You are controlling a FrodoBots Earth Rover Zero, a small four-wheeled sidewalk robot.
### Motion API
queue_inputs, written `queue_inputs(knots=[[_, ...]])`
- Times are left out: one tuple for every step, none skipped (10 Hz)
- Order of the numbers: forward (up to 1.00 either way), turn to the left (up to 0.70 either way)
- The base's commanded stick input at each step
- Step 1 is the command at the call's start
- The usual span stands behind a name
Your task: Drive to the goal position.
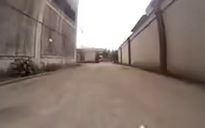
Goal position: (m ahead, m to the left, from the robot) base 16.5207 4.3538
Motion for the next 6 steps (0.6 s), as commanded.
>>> queue_inputs(knots=[[0.3,0.0],[0.3,0.0],[0.3,0.0],[0.3,0.0],[0.3,0.0],[0.3,0.0]])
